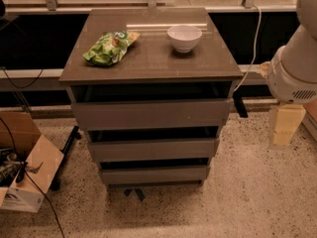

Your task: Open bottom drawer

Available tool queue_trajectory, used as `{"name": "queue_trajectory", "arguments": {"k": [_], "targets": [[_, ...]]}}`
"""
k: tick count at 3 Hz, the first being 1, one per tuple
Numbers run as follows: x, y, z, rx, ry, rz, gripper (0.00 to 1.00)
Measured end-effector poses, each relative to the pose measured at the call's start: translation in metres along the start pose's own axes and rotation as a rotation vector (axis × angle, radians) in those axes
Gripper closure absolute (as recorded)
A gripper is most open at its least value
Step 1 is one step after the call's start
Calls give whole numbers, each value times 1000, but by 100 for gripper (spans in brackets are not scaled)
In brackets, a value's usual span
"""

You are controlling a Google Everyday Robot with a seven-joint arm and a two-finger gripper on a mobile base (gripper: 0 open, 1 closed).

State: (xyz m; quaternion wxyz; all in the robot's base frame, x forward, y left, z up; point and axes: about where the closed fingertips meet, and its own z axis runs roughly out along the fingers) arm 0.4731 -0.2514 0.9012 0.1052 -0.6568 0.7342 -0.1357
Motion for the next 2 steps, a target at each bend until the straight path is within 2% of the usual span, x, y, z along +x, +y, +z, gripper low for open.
{"name": "queue_trajectory", "arguments": {"k": [1,2], "targets": [[-8,-4,52,1,12,-36,0],[-24,-10,116,-94,2,3,0]]}}
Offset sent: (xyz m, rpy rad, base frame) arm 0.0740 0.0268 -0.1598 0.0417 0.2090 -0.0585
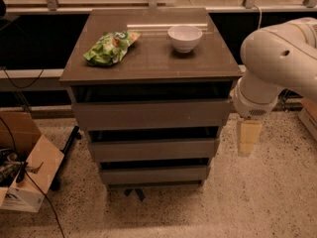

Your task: Open bottom drawer

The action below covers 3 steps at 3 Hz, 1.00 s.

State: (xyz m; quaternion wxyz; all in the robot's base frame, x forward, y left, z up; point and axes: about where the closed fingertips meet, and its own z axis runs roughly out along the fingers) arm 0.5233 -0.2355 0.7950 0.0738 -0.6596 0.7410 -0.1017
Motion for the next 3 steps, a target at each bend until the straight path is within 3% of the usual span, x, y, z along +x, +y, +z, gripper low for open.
{"name": "queue_trajectory", "arguments": {"k": [1,3], "targets": [[0,0,2,-2,0,0,0],[-37,22,91,9,-34,-18,0]]}}
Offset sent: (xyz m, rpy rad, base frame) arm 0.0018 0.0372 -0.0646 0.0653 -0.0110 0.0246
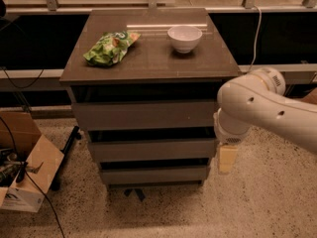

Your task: Open bottom drawer

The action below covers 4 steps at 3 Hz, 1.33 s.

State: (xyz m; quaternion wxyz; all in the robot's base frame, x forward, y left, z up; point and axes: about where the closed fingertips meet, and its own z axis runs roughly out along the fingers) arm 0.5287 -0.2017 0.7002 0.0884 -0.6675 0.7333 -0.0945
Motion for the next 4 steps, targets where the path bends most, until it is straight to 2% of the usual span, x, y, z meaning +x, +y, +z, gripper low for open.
{"name": "queue_trajectory", "arguments": {"k": [1,2,3,4], "targets": [[-4,-3,54,12,-10,10,0],[-4,-3,54,12,-10,10,0],[-7,1,63,12,44,0,0],[4,12,95,30,89,36,0]]}}
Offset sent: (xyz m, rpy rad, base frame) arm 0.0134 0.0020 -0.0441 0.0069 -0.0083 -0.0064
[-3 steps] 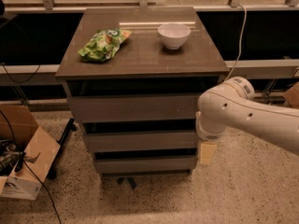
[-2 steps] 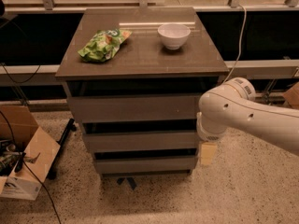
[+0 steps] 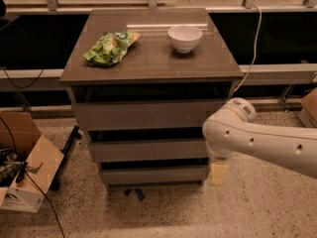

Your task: Open bottom drawer

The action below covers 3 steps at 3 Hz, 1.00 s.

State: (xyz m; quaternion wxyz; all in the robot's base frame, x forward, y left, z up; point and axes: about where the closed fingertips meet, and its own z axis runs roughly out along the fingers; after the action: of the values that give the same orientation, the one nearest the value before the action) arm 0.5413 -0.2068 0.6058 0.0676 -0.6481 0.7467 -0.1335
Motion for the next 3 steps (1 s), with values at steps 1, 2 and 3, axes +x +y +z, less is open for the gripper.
{"name": "queue_trajectory", "arguments": {"k": [1,2,3], "targets": [[2,-2,39,39,-18,21,0],[7,-11,78,51,-67,46,0],[11,-21,117,31,-119,74,0]]}}
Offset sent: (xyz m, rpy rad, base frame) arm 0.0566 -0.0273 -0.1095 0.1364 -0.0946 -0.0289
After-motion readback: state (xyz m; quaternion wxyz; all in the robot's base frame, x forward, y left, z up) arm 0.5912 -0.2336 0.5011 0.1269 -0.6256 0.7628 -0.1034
